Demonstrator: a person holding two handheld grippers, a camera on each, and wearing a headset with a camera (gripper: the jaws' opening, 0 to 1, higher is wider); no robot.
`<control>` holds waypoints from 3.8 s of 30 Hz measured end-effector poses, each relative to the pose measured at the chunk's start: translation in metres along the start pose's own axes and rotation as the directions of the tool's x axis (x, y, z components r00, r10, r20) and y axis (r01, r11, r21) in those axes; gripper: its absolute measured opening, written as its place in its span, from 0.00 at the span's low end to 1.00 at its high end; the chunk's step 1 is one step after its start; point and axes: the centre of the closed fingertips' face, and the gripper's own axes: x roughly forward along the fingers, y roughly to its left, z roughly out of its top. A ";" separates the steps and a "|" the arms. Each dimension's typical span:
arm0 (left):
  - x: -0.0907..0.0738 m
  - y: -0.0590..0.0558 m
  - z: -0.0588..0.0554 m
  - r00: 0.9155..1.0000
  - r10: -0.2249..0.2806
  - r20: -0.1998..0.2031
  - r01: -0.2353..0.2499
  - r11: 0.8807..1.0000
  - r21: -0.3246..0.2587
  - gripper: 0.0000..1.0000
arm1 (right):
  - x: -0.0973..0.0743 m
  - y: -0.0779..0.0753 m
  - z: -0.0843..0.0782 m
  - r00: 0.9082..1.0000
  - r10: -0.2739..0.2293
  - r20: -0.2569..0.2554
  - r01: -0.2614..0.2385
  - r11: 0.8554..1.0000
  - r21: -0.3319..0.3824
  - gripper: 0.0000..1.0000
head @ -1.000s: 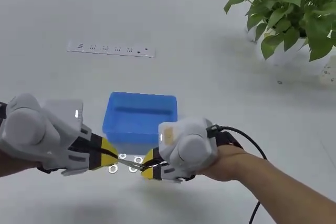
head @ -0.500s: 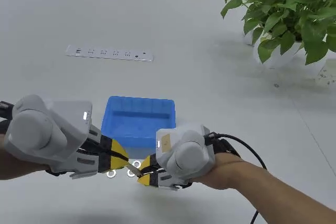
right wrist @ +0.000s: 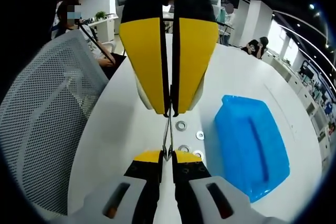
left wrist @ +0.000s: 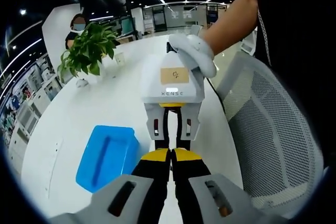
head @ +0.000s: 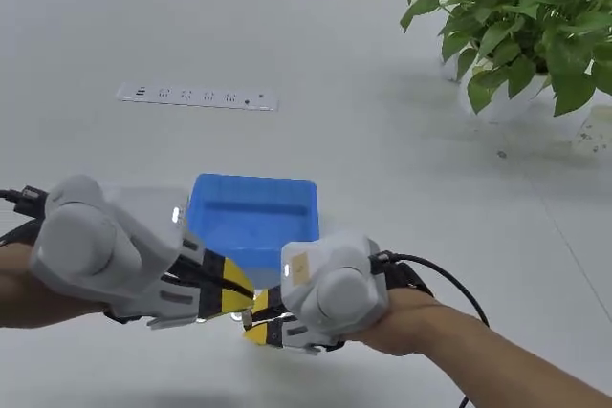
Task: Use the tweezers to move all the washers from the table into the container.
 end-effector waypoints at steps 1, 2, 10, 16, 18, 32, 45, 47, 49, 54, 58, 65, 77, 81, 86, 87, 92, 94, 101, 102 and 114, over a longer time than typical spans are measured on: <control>0.000 0.000 0.001 1.000 0.002 0.004 -0.002 1.000 0.002 0.05 | -0.001 0.000 0.000 1.000 -0.003 0.002 0.003 1.000 0.002 0.09; 0.001 0.000 0.002 1.000 0.001 0.009 -0.001 1.000 -0.003 0.05 | -0.001 0.000 0.000 1.000 -0.003 0.003 0.003 1.000 0.004 0.09; 0.005 0.001 0.006 1.000 0.002 0.020 -0.002 1.000 0.013 0.05 | -0.002 -0.001 -0.002 1.000 -0.006 0.003 0.006 1.000 0.004 0.09; 0.006 0.001 0.003 1.000 -0.003 0.021 0.002 1.000 0.008 0.05 | -0.002 -0.001 -0.002 1.000 -0.006 0.004 0.006 1.000 0.004 0.09; 0.005 0.001 0.003 1.000 -0.006 0.018 0.005 1.000 0.004 0.05 | -0.002 -0.001 -0.002 1.000 -0.005 0.005 0.005 1.000 0.007 0.09; -0.003 0.012 0.004 1.000 0.003 0.015 -0.003 1.000 0.004 0.05 | -0.005 -0.011 0.006 0.999 -0.042 0.021 0.042 0.999 0.011 0.11; 0.005 0.017 0.010 0.999 -0.041 0.011 0.040 0.997 0.066 0.05 | -0.014 -0.019 -0.004 0.996 -0.090 0.017 0.089 0.996 0.032 0.11; 0.007 0.018 0.012 0.999 -0.046 0.011 0.045 0.996 0.074 0.05 | -0.016 -0.020 -0.006 0.995 -0.097 0.015 0.096 0.995 0.036 0.11; 0.008 0.018 0.013 0.999 -0.051 0.013 0.050 0.996 0.077 0.05 | -0.017 -0.022 -0.007 0.994 -0.104 0.014 0.103 0.994 0.041 0.11; 0.012 0.022 0.013 0.998 -0.062 0.014 0.060 0.994 0.086 0.05 | -0.020 -0.025 -0.011 0.993 -0.118 0.012 0.117 0.992 0.050 0.12; 0.015 0.023 0.013 0.998 -0.069 0.015 0.067 0.994 0.091 0.05 | -0.021 -0.026 -0.014 0.992 -0.123 0.007 0.123 0.991 0.053 0.12; 0.019 0.026 0.014 0.997 -0.080 0.021 0.078 0.993 0.087 0.05 | -0.022 -0.027 -0.018 0.992 -0.127 0.002 0.127 0.990 0.062 0.12; 0.024 0.025 0.013 0.995 -0.094 0.020 0.092 0.992 0.085 0.05 | -0.023 -0.026 -0.025 0.992 -0.129 -0.010 0.129 0.989 0.072 0.12; 0.026 0.026 0.016 0.995 -0.094 0.028 0.092 0.993 0.078 0.05 | -0.023 -0.026 -0.026 0.991 -0.132 -0.008 0.132 0.988 0.079 0.12; 0.028 0.027 0.018 0.994 -0.098 0.037 0.096 0.994 0.060 0.05 | -0.024 -0.026 -0.026 0.991 -0.135 -0.010 0.135 0.987 0.086 0.13; 0.029 0.028 0.018 0.995 -0.096 0.038 0.094 0.994 0.054 0.05 | -0.025 -0.026 -0.027 0.991 -0.134 -0.009 0.135 0.987 0.093 0.13; 0.030 0.032 0.018 0.995 -0.096 0.037 0.094 0.995 0.044 0.05 | -0.026 -0.027 -0.027 0.991 -0.135 -0.007 0.135 0.985 0.104 0.16; 0.030 0.032 0.018 0.994 -0.104 0.038 0.102 0.994 0.039 0.05 | -0.026 -0.027 -0.026 0.991 -0.137 0.000 0.137 0.984 0.115 0.16; 0.032 0.031 0.019 0.993 -0.111 0.037 0.110 0.993 0.041 0.05 | -0.028 -0.030 -0.023 0.989 -0.143 0.020 0.139 0.980 0.142 0.13; 0.032 0.031 0.019 0.993 -0.112 0.038 0.110 0.993 0.040 0.05 | -0.028 -0.030 -0.023 0.990 -0.143 0.021 0.138 0.980 0.146 0.13; 0.034 0.029 0.019 0.993 -0.117 0.034 0.116 0.992 0.040 0.05 | -0.028 -0.029 -0.024 0.990 -0.141 0.018 0.135 0.974 0.182 0.10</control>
